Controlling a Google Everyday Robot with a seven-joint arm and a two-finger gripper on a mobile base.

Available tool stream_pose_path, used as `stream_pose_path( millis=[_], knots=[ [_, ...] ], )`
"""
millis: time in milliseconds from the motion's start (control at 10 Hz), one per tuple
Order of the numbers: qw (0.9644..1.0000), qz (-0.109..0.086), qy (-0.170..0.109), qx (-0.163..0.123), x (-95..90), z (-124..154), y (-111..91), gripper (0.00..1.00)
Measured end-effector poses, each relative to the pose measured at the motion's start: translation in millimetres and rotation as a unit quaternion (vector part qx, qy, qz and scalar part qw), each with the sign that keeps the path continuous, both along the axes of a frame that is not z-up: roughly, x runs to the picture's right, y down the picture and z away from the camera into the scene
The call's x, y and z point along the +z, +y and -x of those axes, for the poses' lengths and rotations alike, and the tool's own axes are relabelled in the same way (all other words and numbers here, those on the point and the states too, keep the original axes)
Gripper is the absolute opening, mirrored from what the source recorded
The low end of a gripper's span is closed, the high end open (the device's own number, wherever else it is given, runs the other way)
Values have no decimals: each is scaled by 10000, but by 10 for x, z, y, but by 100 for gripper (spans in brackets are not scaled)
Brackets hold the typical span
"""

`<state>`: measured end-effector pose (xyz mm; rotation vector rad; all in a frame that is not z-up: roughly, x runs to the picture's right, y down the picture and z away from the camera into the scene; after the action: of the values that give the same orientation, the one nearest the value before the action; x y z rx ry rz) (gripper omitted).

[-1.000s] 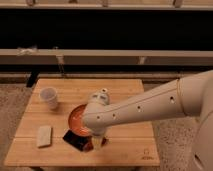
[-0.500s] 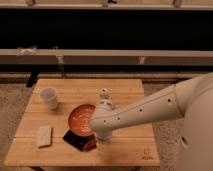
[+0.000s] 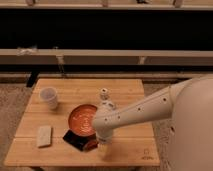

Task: Place the pepper in the ceramic cup

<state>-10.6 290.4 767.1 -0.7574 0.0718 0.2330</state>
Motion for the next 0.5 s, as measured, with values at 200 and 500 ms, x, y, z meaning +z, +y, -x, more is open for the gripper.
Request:
stream_pose_path(
  millis=[200, 500],
  knots=[
    [10000, 14, -80, -46, 49, 93, -7, 80],
    [9993, -5, -318, -214, 76, 338, -39, 80]
  ],
)
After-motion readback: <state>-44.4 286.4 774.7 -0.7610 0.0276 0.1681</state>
